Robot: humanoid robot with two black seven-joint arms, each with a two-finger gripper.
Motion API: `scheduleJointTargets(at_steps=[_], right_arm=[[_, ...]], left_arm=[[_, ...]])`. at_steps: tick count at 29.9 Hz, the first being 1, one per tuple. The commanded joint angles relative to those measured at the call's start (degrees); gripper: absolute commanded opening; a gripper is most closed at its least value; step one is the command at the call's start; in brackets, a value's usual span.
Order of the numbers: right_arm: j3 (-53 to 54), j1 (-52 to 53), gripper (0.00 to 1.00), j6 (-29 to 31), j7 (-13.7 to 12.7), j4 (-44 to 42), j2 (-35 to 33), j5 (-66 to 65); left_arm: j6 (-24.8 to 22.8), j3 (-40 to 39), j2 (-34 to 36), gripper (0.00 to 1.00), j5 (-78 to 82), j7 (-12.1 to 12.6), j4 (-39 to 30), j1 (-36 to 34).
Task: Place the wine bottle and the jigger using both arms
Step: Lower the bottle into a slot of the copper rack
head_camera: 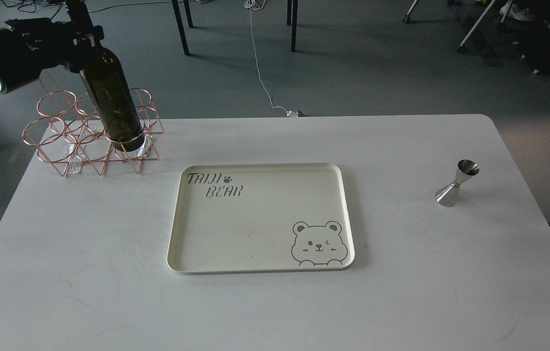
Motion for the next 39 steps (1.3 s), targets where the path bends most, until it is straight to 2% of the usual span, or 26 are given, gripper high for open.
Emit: scheduleJointTargets(at_steps=[1, 10, 12, 13, 15, 20, 25, 31, 35, 39], right_arm=[[0.0, 0.0, 0.97, 0.0, 0.0, 0.0, 0.0, 0.0], [0.2, 0.0, 0.97, 0.0, 0.0, -0.1, -0.1, 0.0], [0.3, 0.0, 0.97, 0.0, 0.0, -0.1, -0.2, 0.0], [0.3, 0.0, 0.97, 0.0, 0.0, -0.1, -0.2, 0.0], [0.3, 0.0, 0.97, 0.0, 0.0, -0.1, -0.2, 0.0], [0.3, 0.0, 0.97, 0.0, 0.0, -0.1, -0.2, 0.0], [0.3, 0.0, 0.97, 0.0, 0.0, -0.1, -0.3, 0.0], [0.3, 0.0, 0.97, 0.0, 0.0, -0.1, -0.3, 0.0], [0.3, 0.0, 0.97, 0.0, 0.0, -0.1, -0.3, 0.0], [0.3, 0.0, 0.97, 0.0, 0.0, -0.1, -0.3, 0.0]], left_arm=[[0.1, 0.0, -0.2, 0.24, -0.9, 0.0, 0.0, 1.0], [0.1, 0.0, -1.2, 0.31, -2.2, 0.0, 0.0, 2.9], [0.1, 0.0, -1.2, 0.35, -2.2, 0.0, 0.0, 2.9], [0.1, 0.0, -1.2, 0.40, -2.4, 0.0, 0.0, 2.9], [0.1, 0.0, -1.2, 0.57, -3.0, 0.0, 0.0, 2.9], [0.1, 0.0, -1.2, 0.74, -4.5, 0.0, -0.1, 2.9], [0.0, 0.0, -1.2, 0.79, -4.5, 0.0, -0.1, 2.9], [0.1, 0.0, -1.3, 0.79, -4.5, 0.0, -0.1, 2.9], [0.1, 0.0, -1.8, 0.74, -4.5, 0.0, -0.1, 2.9], [0.0, 0.0, -2.0, 0.77, -4.6, 0.0, -0.1, 2.9]])
